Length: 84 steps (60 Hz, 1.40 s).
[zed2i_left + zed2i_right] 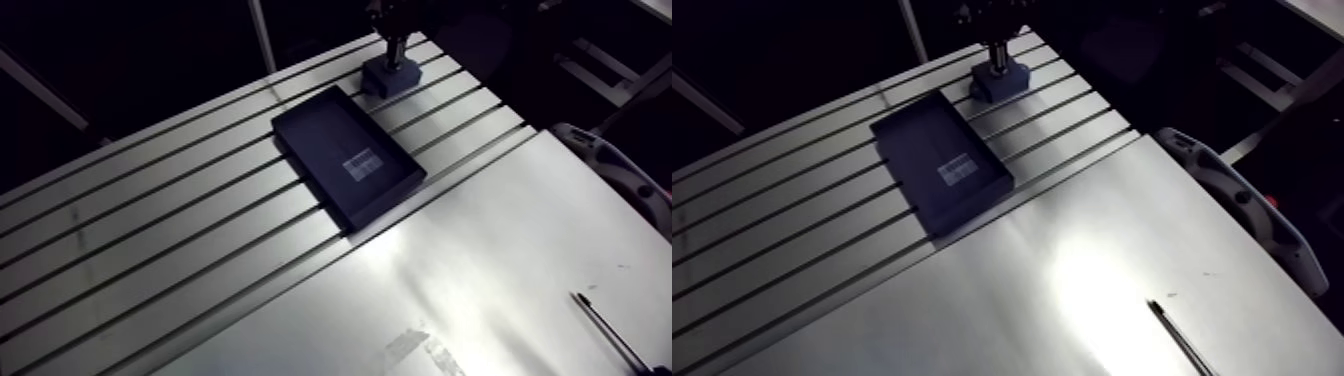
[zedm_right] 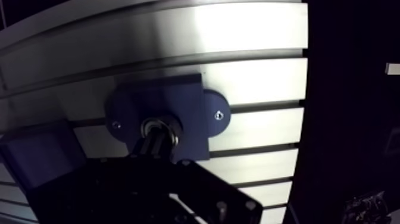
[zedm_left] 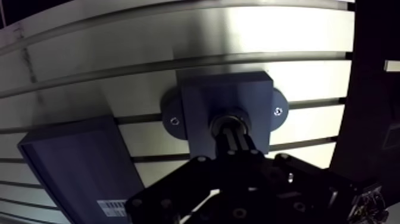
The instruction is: Pick up the bearing and press it into the housing until flush.
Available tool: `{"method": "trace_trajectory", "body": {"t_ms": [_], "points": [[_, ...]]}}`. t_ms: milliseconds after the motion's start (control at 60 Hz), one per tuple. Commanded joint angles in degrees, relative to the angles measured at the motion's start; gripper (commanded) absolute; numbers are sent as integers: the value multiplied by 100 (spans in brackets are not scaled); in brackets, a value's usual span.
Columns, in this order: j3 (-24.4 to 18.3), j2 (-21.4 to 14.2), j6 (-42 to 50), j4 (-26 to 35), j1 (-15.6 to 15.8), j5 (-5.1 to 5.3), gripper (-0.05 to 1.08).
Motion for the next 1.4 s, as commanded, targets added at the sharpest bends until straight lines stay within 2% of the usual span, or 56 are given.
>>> {"method": "trace_trajectory", "body": {"t_ms": [17, 1400], "points": [[2, 11, 0, -2, 8, 0, 108], [12, 28, 0, -37, 0, 0, 108]]}}
